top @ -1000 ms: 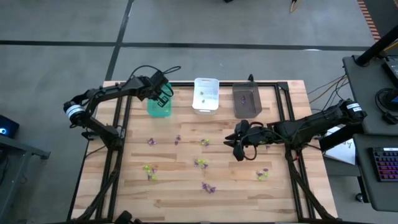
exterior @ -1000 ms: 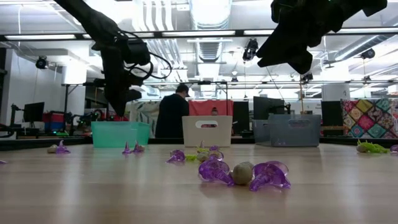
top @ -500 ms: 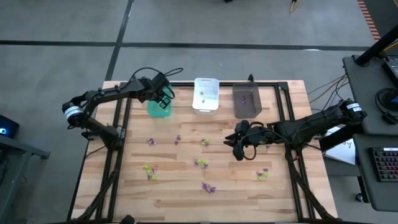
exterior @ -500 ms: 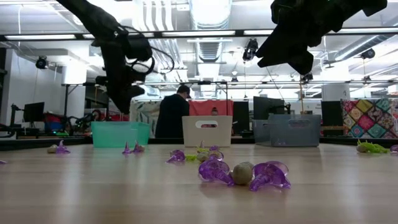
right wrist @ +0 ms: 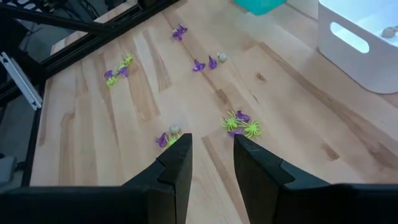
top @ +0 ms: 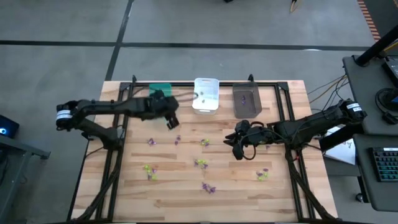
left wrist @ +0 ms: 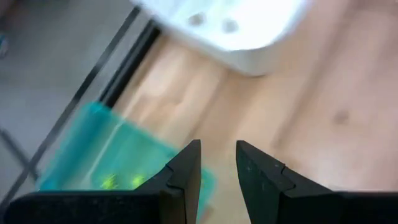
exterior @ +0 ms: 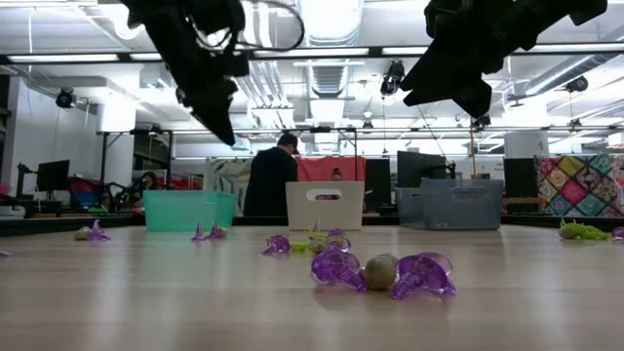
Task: Sort Halloween decoration
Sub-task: Put the purple witch hat toy into the gray bin
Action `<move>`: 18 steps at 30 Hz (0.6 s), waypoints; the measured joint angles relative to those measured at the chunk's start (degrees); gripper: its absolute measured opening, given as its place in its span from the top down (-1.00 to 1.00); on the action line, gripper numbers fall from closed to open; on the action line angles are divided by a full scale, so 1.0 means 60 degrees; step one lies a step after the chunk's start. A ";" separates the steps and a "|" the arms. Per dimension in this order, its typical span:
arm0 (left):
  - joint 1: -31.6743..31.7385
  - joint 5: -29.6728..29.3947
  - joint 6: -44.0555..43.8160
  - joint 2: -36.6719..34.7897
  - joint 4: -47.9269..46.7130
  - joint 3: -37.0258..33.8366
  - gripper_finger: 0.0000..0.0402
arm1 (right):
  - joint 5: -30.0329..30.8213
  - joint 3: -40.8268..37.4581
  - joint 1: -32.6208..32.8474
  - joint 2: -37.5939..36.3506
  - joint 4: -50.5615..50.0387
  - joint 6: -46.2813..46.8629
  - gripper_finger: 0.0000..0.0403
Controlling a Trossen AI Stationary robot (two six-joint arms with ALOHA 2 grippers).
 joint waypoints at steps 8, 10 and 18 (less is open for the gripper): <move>-0.2099 0.0295 0.0030 0.0091 -0.0031 0.0000 0.58 | 0.0007 0.0000 0.0000 0.0000 -0.0003 -0.0372 0.47; -0.2497 0.0767 0.0099 0.0094 -0.0013 -0.0003 0.58 | 0.0007 0.0000 0.0000 0.0000 -0.0004 -0.0429 0.47; -0.3500 0.0951 -0.0559 0.0094 0.1090 -0.0856 0.58 | -0.0012 0.0000 0.0000 0.0000 -0.0022 -0.0768 0.47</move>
